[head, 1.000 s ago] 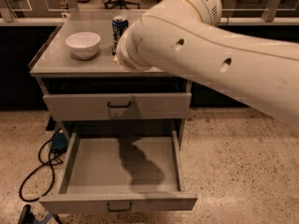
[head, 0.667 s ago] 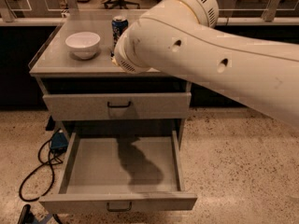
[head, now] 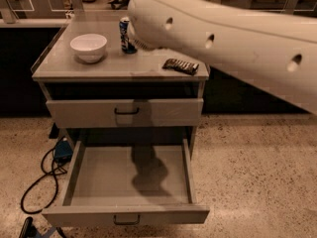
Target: Pick rxbar blueberry from middle drawer and place on counter
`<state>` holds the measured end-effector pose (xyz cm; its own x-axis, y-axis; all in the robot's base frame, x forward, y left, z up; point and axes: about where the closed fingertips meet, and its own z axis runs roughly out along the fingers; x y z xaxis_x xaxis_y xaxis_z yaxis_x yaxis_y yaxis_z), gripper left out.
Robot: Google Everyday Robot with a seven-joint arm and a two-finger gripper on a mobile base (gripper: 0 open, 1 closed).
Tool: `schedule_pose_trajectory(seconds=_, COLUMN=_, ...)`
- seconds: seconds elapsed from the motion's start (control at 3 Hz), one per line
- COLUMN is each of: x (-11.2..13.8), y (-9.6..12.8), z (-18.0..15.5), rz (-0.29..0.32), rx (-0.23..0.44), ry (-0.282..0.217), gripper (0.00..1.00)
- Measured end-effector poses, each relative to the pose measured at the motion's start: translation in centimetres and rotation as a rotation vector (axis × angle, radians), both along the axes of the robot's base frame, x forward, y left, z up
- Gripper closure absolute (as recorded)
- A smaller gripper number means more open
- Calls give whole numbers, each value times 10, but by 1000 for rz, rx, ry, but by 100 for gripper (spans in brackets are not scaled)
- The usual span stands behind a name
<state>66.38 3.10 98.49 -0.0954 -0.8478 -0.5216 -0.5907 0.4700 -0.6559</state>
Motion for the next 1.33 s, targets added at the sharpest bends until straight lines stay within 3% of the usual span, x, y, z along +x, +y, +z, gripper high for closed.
schedule_pose_trajectory(seconds=0.33, x=67, y=-34, z=28, rz=-91, rx=-78, ry=-62, gripper=100)
schedule_pose_trajectory(seconds=0.67, x=123, y=-64, z=46, rz=-159, rx=-70, ry=-93, gripper=100)
schedule_pose_trajectory(seconds=1.0, x=167, y=-69, z=43, rz=-163, rx=8, ry=-88, gripper=100)
schedule_pose_trajectory(seconds=1.33, x=198, y=-66, z=6, rz=-141, rx=107, ry=-13, gripper=100)
